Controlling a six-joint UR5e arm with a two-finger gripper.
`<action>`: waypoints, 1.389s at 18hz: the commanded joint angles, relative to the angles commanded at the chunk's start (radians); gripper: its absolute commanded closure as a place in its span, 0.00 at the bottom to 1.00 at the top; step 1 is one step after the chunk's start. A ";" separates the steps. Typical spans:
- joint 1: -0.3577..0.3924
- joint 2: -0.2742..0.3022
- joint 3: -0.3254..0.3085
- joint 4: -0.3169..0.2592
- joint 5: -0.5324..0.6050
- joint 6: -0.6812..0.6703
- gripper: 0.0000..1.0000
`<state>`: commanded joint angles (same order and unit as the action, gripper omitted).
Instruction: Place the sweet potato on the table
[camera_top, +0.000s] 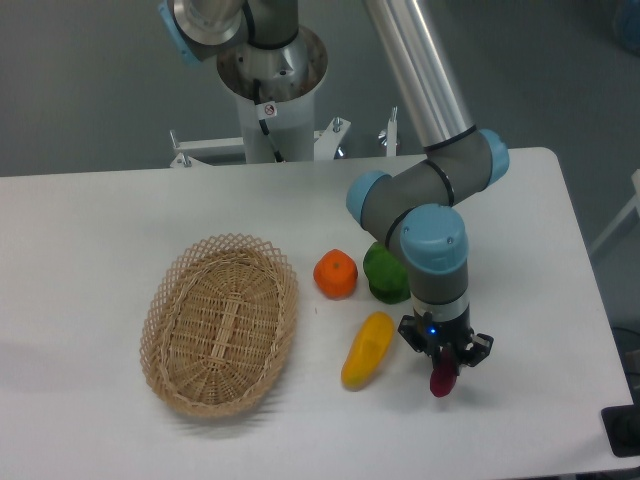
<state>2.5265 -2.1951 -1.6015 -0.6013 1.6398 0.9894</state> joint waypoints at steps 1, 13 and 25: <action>0.000 0.000 -0.003 -0.002 0.000 0.000 0.63; -0.008 -0.015 0.002 0.000 0.003 0.002 0.36; -0.005 0.049 0.023 -0.002 0.048 -0.035 0.00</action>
<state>2.5219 -2.1461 -1.5785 -0.6028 1.6874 0.9541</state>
